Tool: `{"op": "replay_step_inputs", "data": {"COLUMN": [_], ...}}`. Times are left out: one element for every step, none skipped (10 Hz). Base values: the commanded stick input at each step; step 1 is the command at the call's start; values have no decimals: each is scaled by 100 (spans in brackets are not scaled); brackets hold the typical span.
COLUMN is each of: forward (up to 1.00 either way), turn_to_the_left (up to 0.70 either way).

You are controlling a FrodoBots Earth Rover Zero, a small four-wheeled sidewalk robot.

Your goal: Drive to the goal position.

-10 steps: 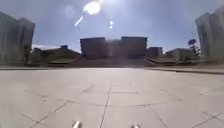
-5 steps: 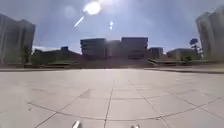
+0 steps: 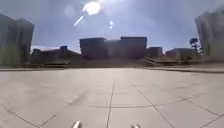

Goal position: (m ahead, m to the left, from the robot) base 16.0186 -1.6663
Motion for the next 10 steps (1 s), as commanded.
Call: {"op": "replay_step_inputs", "data": {"forward": [85, 85, 85, 85, 85, 85, 85, 85, 85, 85], "turn_to_the_left": [-16, -32, -34, -34, -10, 0, 0, 0, 0, 0]}}
